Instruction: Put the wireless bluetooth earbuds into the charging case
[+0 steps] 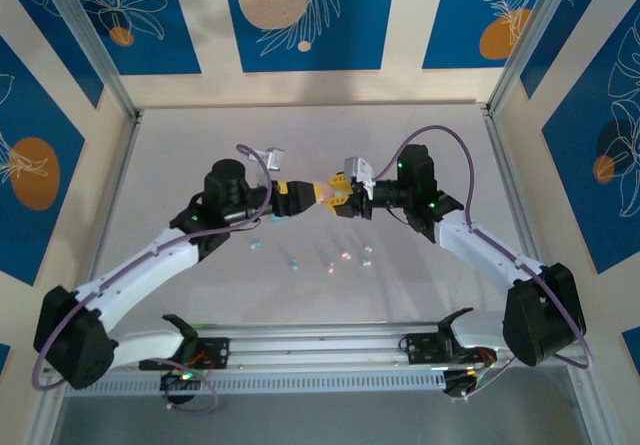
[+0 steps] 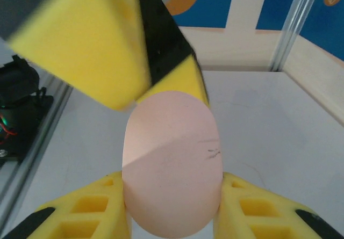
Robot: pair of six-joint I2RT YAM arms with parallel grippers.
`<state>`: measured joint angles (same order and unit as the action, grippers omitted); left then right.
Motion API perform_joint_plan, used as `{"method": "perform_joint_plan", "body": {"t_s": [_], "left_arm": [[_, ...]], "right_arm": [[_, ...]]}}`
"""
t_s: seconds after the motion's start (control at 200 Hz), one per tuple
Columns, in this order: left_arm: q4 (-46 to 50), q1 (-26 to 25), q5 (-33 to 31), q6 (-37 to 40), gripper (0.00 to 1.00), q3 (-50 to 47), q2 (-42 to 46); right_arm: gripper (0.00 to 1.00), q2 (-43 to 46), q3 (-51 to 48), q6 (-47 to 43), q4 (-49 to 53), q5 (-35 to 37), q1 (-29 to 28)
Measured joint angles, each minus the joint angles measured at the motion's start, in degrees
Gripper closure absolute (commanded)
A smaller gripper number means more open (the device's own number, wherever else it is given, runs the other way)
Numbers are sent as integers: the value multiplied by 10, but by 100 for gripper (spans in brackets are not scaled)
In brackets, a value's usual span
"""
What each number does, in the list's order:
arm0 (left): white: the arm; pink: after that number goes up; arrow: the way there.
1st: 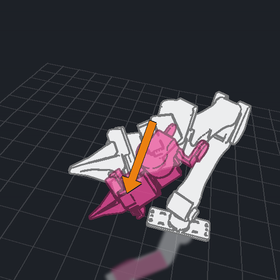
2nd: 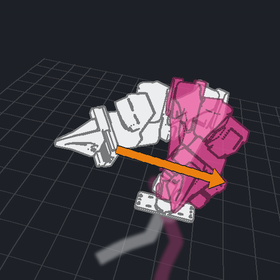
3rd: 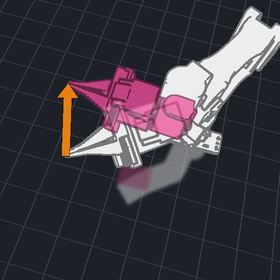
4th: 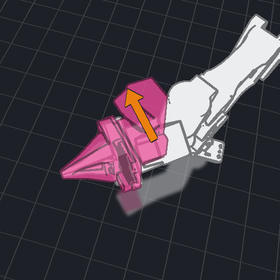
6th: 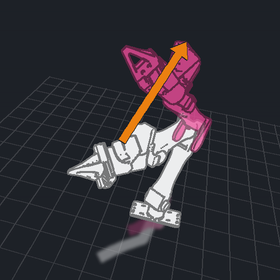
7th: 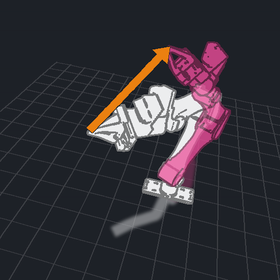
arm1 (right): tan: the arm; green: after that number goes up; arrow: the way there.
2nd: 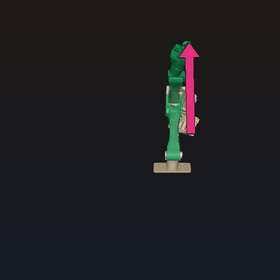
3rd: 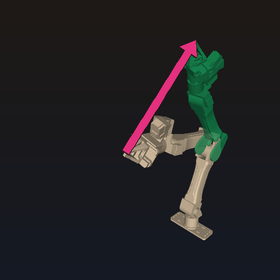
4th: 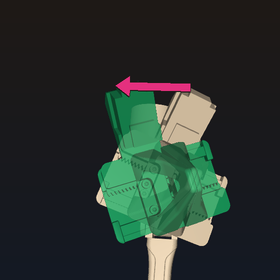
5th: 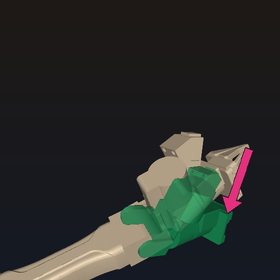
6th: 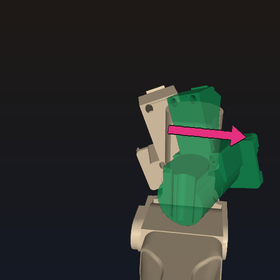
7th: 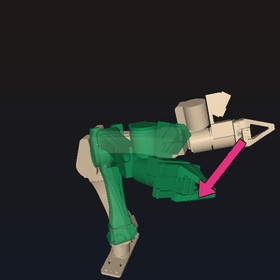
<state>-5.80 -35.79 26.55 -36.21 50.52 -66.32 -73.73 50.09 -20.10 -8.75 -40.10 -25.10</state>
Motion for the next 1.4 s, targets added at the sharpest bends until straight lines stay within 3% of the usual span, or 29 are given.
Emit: {"method": "perform_joint_plan", "body": {"t_s": [0.225, 0.4, 0.825, 1.141, 1.401], "left_arm": [[50, 0, 27, 274, 16, -6, 61], [43, 0, 37, 375, 25, -27, 57], [-84, 0, 106, 369, 40, -38, 12], [-81, 0, 114, 372, 36, -38, -2], [-71, 0, 113, 383, 56, -38, -3]], "right_arm": [[64, -16, 37, 11, 45, -54, 2], [64, -17, 54, 10, 68, -80, 2], [64, -17, 58, 10, 88, -102, 2], [64, -17, 58, 10, 89, -112, 2], [64, -17, 58, 8, 89, -113, 2]]}}
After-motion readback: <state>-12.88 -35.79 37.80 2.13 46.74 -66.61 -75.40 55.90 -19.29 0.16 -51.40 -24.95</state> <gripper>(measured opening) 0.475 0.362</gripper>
